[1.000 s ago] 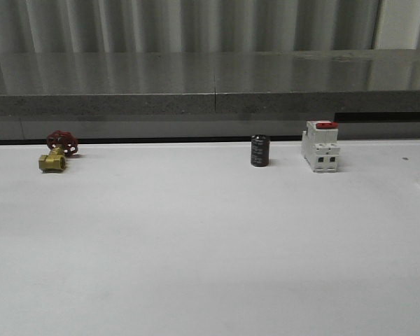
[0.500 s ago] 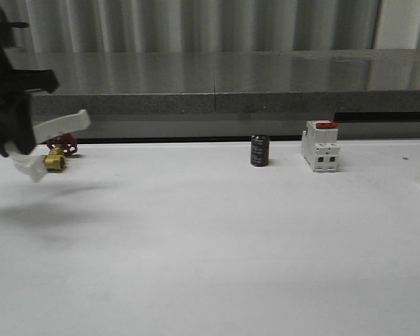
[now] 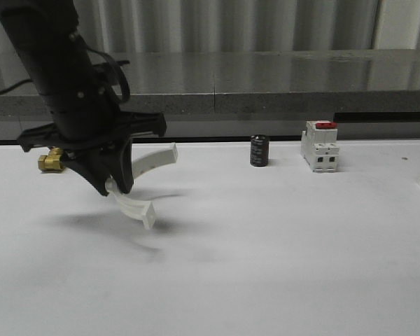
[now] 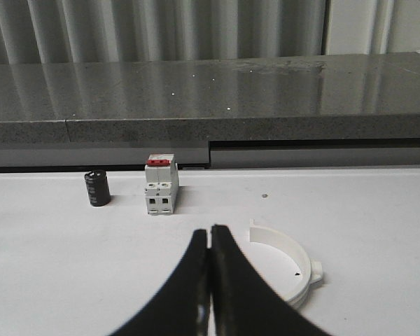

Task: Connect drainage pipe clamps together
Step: 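Carry the clamp half toward the table center and set it down, then open the left gripper and lift it away from the clamp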

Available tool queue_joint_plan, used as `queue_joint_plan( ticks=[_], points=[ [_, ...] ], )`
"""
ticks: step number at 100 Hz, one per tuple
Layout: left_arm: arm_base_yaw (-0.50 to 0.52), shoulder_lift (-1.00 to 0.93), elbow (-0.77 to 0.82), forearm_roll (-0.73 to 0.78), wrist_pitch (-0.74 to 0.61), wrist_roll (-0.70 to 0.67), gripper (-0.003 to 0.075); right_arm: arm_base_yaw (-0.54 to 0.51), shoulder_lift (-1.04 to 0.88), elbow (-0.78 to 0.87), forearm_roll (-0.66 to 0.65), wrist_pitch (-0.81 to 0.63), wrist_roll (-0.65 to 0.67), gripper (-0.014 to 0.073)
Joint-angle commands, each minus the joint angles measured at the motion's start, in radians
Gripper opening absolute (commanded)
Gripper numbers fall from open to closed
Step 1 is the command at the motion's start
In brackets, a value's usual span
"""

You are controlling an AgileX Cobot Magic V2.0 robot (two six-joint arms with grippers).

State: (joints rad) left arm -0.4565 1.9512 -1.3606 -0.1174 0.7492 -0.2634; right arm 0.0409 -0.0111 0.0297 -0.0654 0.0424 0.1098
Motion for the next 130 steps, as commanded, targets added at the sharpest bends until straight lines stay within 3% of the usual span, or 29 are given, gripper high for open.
queue_joint_plan(
  ticks=[1,46,56,68,78,104,130],
  points=[
    [-0.010,-0.017,-0.021,0.004,-0.037,-0.038,0.0132,-0.008,0.004,-0.021,-0.001,-0.083,-0.006,-0.0067],
    [-0.010,0.028,-0.021,0.000,-0.037,-0.046,0.0153,-0.008,0.004,-0.021,-0.001,-0.083,-0.006,-0.0067],
    [-0.010,0.028,-0.021,0.000,-0.036,-0.046,0.0260,-0.008,0.004,-0.021,-0.001,-0.083,-0.006,-0.0067],
    [-0.010,0.028,-0.021,0.000,-0.036,-0.046,0.0503,-0.008,0.004,-0.021,-0.001,-0.083,-0.006,-0.0067],
    [-0.010,0.028,-0.021,0.001,-0.044,-0.046,0.0614,-0.008,0.004,-0.021,-0.001,-0.083,-0.006,-0.0067],
    [-0.008,-0.049,-0.018,0.039,-0.086,0.002,0.0620,-0.008,0.004,-0.021,-0.001,-0.083,-0.006,-0.0067],
    [0.035,-0.312,0.108,0.105,-0.209,0.002,0.0620,-0.008,0.004,-0.021,-0.001,-0.083,-0.006,-0.0067]
  ],
)
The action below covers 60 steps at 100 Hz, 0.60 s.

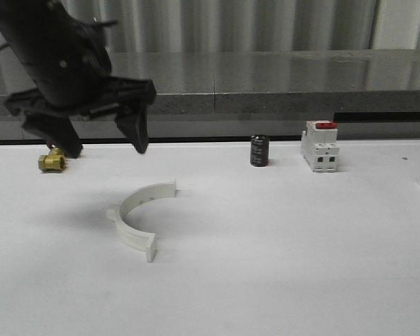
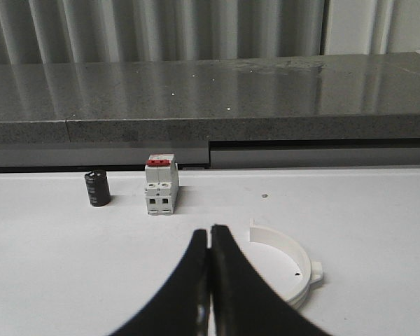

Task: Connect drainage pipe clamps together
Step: 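Open the left gripper and lift it away from the clamp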

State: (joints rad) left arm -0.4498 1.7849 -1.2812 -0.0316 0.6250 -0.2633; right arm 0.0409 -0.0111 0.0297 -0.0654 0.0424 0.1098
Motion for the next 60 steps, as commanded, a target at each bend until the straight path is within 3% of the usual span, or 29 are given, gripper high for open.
queue_joint_plan(
  ticks=[1,36,60],
  points=[
    [0.034,-0.164,0.040,0.025,-0.094,0.002,0.0620,-0.008,0.004,-0.021,-0.001,-0.083,-0.006,-0.0067],
    [0.306,-0.632,0.347,0.057,-0.206,0.089,0.0620,-0.008,0.004,-0.021,-0.001,-0.083,-0.006,-0.0067],
    [0.346,-0.897,0.552,0.057,-0.215,0.097,0.0620,-0.008,0.004,-0.021,-0.001,-0.083,-0.006,-0.0067]
  ],
)
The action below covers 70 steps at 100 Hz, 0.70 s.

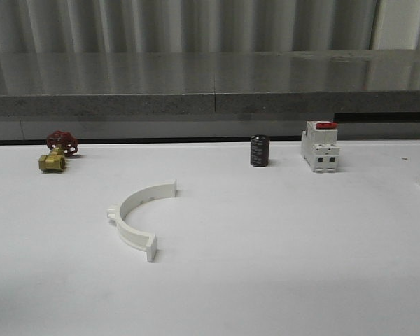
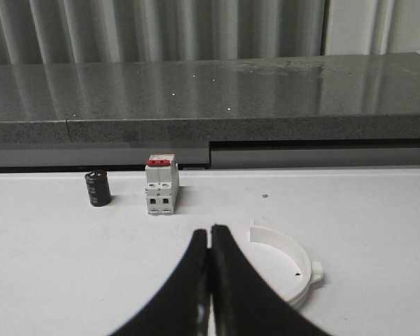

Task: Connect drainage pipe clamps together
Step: 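Open the left gripper and lift it away from the clamp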

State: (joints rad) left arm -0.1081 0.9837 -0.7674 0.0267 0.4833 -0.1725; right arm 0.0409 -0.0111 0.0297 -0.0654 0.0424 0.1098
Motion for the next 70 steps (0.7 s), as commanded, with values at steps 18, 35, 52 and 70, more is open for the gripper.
queue_joint_plan(
  ticks=[18,35,52,70],
  points=[
    [0.005,-0.301,0.186,0.007,-0.066,0.007,0.0620,-0.008,0.004,-0.021,-0.001,-0.083,-0.006,-0.0067],
    [0.005,-0.464,0.278,0.011,-0.025,0.007,0.0618,-0.008,0.004,-0.021,-0.001,-0.083,-0.006,-0.0067],
    [0.005,-0.561,0.333,0.015,-0.003,0.029,0.0617,-0.008,0.004,-0.021,-0.001,-0.083,-0.006,-0.0067],
    [0.003,-0.604,0.333,0.031,-0.003,0.029,0.0485,-0.008,0.004,-0.021,-0.001,-0.083,-0.006,-0.0067]
  ],
)
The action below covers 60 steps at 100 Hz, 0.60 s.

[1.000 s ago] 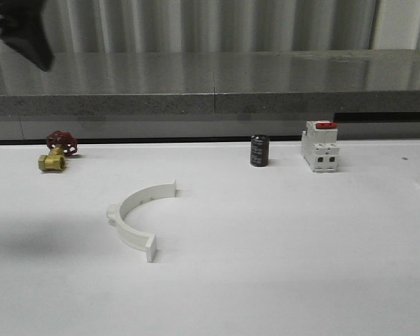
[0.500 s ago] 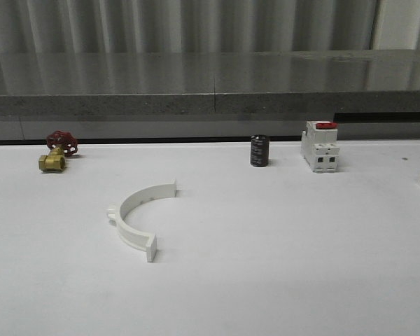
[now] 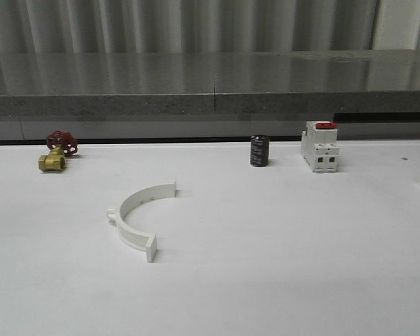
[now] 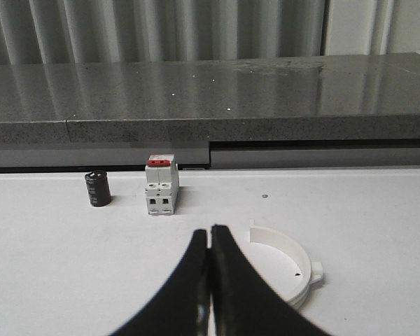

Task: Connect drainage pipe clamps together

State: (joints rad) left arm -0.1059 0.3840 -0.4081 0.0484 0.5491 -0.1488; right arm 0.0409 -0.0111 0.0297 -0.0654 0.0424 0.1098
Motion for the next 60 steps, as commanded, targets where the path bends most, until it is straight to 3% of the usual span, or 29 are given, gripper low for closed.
queue_joint_plan(
  ticks=[1,33,48,60],
  points=[
    [0.001,-0.004,-0.026,0.009,-0.069,0.005,0.0476,-0.008,0.004,-0.021,-0.001,-0.083,-0.006,-0.0067],
    [0.001,-0.004,-0.026,0.009,-0.069,0.005,-0.0022,-0.008,0.004,-0.021,-0.001,-0.132,-0.006,-0.0067],
    [0.001,-0.004,-0.026,0.011,-0.069,0.005,-0.0020,-0.008,0.006,-0.047,-0.001,-0.121,-0.006,-0.0067],
    [0.001,-0.004,-0.026,0.011,-0.069,0.005,-0.0020,-0.008,0.033,-0.144,-0.001,-0.001,-0.006,-0.0067]
  ],
)
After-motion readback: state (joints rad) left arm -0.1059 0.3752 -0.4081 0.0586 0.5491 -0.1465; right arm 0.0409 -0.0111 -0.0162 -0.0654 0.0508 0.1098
